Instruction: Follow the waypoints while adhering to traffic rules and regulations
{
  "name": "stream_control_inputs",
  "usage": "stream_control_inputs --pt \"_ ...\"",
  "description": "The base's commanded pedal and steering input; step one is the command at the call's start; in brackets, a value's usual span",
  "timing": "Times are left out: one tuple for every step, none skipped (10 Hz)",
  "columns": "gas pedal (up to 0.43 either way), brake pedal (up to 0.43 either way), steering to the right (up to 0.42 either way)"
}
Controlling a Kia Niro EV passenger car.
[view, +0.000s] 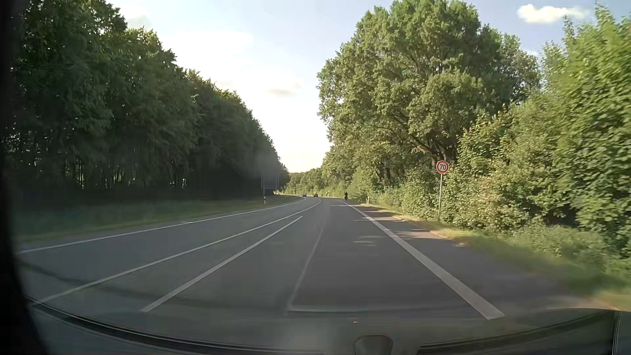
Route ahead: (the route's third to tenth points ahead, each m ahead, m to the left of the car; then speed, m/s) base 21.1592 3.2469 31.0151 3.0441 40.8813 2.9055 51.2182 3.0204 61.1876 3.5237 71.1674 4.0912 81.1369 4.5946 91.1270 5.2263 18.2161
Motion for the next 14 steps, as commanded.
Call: stream_control_inputs --pt "0.209 0.006 -0.003" --pt "0.209 0.006 -0.003" --pt "0.209 0.006 -0.003" --pt "0.209 0.006 -0.003" --pt "0.209 0.006 -0.003" --pt "0.209 0.006 -0.003" --pt "0.209 0.006 -0.003" --pt "0.22 0.006 -0.003" --pt "0.22 0.006 -0.003" --pt "0.22 0.006 -0.003" --pt "0.22 0.006 -0.003" --pt "0.22 0.006 -0.003" --pt "0.22 0.006 -0.002" --pt "0.22 0.006 -0.001"
